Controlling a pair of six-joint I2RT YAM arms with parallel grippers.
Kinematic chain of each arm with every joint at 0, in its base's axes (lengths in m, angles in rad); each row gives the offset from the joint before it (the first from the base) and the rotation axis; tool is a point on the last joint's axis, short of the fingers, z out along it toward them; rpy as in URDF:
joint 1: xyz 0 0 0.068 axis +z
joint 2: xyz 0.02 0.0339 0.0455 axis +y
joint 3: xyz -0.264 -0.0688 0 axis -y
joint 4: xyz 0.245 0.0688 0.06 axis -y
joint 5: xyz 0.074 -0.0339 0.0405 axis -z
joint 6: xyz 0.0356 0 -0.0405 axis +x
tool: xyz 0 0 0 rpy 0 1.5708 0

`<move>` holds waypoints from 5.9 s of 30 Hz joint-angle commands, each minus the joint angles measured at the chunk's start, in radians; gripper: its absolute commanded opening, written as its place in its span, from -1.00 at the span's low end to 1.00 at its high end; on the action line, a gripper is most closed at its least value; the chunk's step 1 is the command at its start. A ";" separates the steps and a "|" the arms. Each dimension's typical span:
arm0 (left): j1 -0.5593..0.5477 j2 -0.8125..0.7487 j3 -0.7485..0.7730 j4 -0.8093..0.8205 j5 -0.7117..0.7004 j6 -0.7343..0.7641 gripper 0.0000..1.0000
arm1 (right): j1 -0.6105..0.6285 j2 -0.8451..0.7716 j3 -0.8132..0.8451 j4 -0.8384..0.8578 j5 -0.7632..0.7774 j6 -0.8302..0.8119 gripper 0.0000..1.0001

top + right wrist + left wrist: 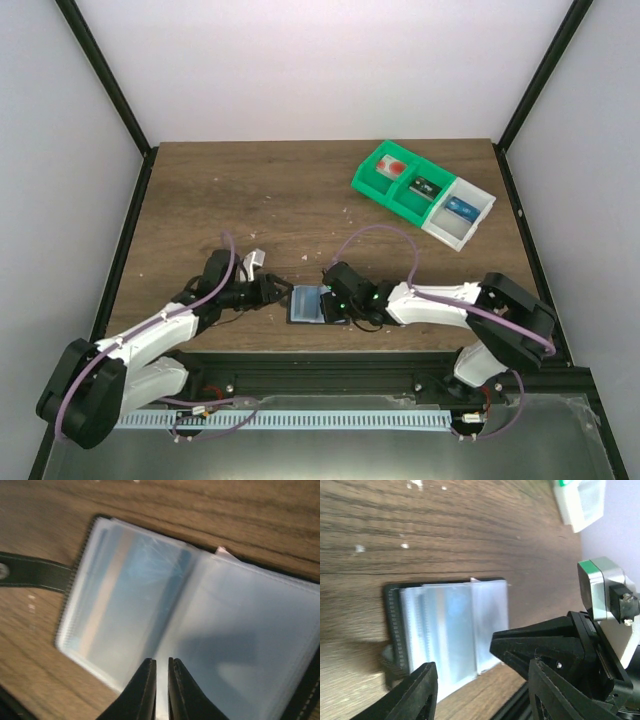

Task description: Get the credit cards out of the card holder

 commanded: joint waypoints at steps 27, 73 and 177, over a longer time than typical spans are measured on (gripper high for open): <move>-0.006 0.145 -0.150 0.441 0.168 -0.148 0.10 | 0.001 0.097 -0.024 0.092 -0.003 0.112 -0.99; -0.054 0.364 -0.147 0.668 0.155 -0.147 0.19 | 0.001 0.087 -0.087 0.183 -0.055 0.114 -0.99; -0.106 0.279 -0.138 0.596 0.142 -0.175 0.37 | 0.001 0.063 -0.154 0.286 -0.093 0.143 -0.98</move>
